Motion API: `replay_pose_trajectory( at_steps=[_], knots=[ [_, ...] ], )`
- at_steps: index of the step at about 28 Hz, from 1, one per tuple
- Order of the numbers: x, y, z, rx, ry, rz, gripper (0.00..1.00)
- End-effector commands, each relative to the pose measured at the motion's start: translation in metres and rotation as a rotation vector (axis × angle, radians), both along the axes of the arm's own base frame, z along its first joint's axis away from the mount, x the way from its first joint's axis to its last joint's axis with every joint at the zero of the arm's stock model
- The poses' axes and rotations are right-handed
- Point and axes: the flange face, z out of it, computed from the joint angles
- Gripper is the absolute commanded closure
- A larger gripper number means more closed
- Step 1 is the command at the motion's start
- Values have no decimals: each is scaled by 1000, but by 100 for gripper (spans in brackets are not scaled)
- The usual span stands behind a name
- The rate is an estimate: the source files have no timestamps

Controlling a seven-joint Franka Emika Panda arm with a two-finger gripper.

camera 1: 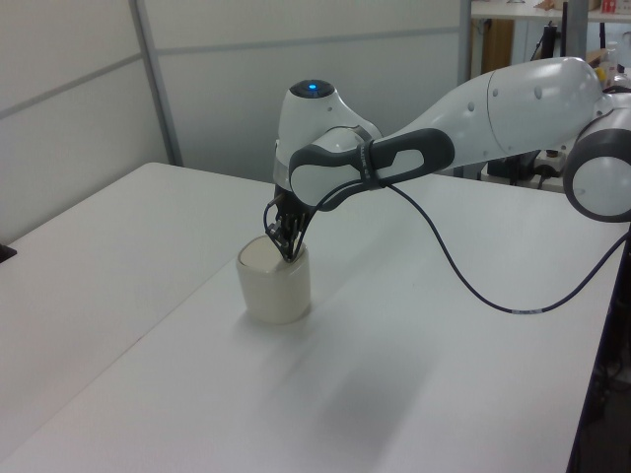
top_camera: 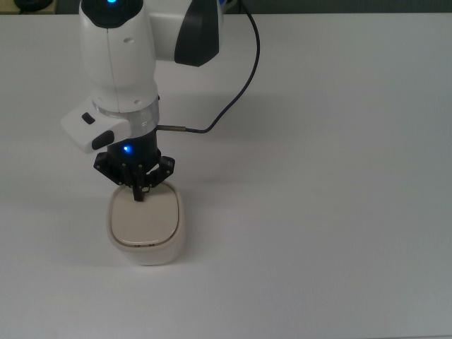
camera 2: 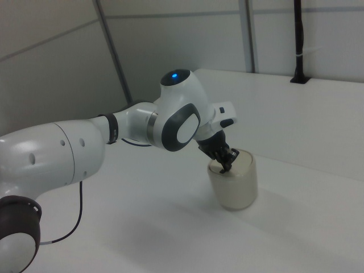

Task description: Open the trash can

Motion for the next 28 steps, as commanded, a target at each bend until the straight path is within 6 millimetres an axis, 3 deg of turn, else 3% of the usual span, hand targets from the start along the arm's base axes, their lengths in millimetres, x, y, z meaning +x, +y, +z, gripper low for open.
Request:
replay_pose_trajectory(
  at_steps=[1,5,10,17,28],
  knots=[
    [1,-2,-13,-22,9,15,100],
    [1,-3,-4,-21,-3,11,100],
    [-8,-6,37,-15,-43,-1,100],
    [-37,0,102,28,-29,-14,100],
    [-94,30,159,46,139,22,100]
  ],
)
